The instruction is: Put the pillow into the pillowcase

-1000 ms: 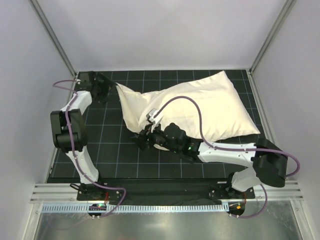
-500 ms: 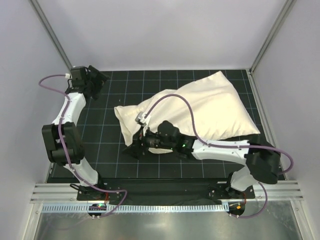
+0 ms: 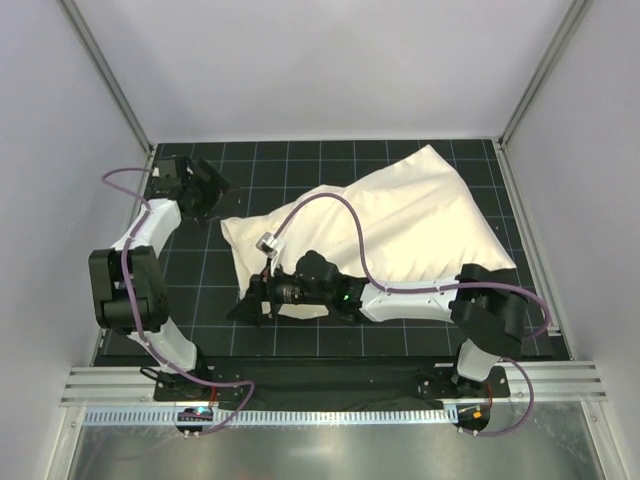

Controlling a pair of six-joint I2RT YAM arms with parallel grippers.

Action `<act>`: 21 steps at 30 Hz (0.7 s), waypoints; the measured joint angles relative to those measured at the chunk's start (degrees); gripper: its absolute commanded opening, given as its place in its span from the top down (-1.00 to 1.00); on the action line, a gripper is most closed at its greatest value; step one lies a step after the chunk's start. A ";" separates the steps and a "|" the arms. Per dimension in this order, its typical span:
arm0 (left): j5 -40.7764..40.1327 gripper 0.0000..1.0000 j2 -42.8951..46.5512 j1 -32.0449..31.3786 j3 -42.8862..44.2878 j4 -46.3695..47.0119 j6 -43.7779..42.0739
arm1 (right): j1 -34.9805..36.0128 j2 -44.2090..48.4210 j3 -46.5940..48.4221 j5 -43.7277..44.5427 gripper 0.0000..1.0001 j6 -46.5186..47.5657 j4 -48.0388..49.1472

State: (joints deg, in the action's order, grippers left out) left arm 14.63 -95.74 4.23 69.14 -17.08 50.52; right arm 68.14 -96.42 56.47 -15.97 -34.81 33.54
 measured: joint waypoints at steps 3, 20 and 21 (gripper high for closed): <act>0.17 -0.99 -1.64 -2.21 -0.20 0.31 -0.22 | 0.09 0.07 -0.33 4.28 -0.60 -2.69 -0.68; -5.25 -0.69 -5.44 -3.98 -9.09 4.52 0.39 | 3.65 8.09 -1.18 33.24 -0.60 -6.34 -19.58; -5.60 -0.58 -5.44 -3.98 -9.11 4.85 0.68 | 3.65 8.46 -1.20 34.36 -0.60 -6.34 -20.57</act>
State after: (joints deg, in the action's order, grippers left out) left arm 9.04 -101.19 0.25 60.03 -12.23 51.20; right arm 71.79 -87.96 55.27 18.39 -41.15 12.97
